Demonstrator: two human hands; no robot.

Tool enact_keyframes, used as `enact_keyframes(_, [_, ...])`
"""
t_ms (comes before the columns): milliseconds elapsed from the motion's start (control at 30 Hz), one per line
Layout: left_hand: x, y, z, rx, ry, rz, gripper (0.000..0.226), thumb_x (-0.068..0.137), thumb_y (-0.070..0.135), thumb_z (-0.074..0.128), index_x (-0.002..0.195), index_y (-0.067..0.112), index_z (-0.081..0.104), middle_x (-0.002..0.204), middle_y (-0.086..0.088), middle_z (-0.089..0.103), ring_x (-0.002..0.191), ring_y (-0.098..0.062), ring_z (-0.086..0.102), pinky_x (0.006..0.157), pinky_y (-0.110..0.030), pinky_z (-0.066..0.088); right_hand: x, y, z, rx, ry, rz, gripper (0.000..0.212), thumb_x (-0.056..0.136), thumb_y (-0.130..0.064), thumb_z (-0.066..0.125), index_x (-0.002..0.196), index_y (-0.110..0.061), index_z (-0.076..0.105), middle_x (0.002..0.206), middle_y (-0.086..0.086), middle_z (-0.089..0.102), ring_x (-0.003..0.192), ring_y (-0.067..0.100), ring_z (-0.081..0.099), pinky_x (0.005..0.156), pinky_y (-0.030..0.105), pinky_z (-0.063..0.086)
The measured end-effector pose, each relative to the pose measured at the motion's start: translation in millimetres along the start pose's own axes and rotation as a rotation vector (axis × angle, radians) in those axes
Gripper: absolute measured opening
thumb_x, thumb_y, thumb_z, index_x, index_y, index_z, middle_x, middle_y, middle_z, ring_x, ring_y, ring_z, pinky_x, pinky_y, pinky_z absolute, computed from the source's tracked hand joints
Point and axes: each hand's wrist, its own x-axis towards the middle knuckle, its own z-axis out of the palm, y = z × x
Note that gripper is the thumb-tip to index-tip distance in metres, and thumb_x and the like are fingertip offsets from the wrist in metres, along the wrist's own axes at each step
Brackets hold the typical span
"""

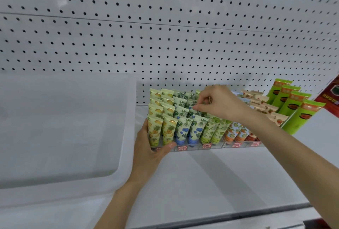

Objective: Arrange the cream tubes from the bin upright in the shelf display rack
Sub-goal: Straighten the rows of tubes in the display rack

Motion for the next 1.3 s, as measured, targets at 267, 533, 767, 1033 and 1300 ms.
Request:
enact_keyframes(267, [-0.9,5.4,0.1,0.031,0.013,0.010,0.059,0.073,0.005,0.077,0.108,0.040,0.045,0.097,0.036,0.062,0.094,0.022,0.054,0.070,0.002,0.040,0.7,-3.5,-0.8,-0.015,-0.017,0.004,0.022,0.082,-0.031,0.071,0.074,-0.011,0.070,0.070,0.004,0.061,0.056,0.007,0.045,0.055,0.004,0.037])
enact_keyframes(533, [-0.4,4.4,0.0,0.001,0.013,-0.004,0.059,0.073,0.004,0.077,0.119,0.028,0.047,0.109,0.020,0.059,0.095,0.018,0.055,0.069,0.000,0.042,14.8,3.2,-21.0,0.066,0.057,0.032,0.016,0.081,-0.027,0.073,0.073,-0.014,0.070,0.062,0.000,0.053,0.052,0.008,0.041,0.050,0.006,0.034])
enact_keyframes(767, [-0.1,5.1,-0.3,-0.003,0.003,-0.001,0.060,0.074,0.002,0.076,0.120,0.029,0.046,0.111,0.021,0.058,0.098,0.020,0.054,0.070,0.000,0.041,21.5,2.4,-5.5,0.038,0.032,0.014,0.014,0.081,-0.027,0.073,0.078,-0.013,0.071,0.065,0.002,0.054,0.056,0.011,0.043,0.049,0.010,0.034])
enact_keyframes(1033, [0.6,4.0,-0.5,0.002,0.010,0.002,0.060,0.073,0.000,0.076,0.118,0.026,0.047,0.109,0.019,0.059,0.096,0.020,0.055,0.070,0.000,0.042,23.8,4.8,2.5,-0.026,0.077,0.052,0.016,0.082,-0.028,0.072,0.074,-0.014,0.070,0.058,-0.011,0.050,0.054,0.002,0.045,0.055,0.016,0.034])
enact_keyframes(1300, [3.0,-0.1,-0.1,0.010,0.007,-0.006,0.060,0.073,0.003,0.077,0.120,0.023,0.048,0.110,0.017,0.060,0.097,0.018,0.055,0.069,-0.001,0.043,24.9,2.2,4.7,-0.047,0.072,0.076,0.015,0.084,-0.025,0.069,0.073,-0.016,0.064,0.060,-0.014,0.048,0.056,0.000,0.044,0.069,0.023,0.037])
